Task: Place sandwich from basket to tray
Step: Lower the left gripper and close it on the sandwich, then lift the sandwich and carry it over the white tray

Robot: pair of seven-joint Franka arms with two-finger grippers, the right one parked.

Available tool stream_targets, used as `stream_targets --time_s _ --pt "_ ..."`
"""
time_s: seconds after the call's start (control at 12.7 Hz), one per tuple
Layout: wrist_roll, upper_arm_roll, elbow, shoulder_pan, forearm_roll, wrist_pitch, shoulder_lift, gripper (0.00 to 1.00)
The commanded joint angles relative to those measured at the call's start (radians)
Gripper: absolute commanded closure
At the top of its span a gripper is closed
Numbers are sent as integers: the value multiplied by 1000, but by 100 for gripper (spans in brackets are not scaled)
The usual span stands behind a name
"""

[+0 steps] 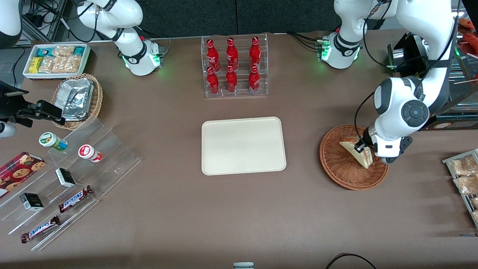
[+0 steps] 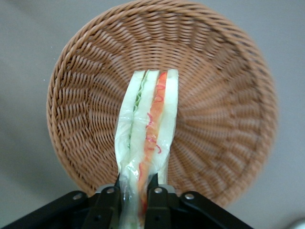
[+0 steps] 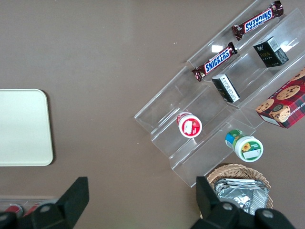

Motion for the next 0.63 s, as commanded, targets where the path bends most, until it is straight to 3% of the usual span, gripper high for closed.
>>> stream_targets --time_s 0.0,0.32,0.55 --pt "16 7 141 -87 -1 -140 14 100" --pt "16 5 210 -255 -13 -165 32 100" --pt "18 7 334 -378 -39 -173 123 100"
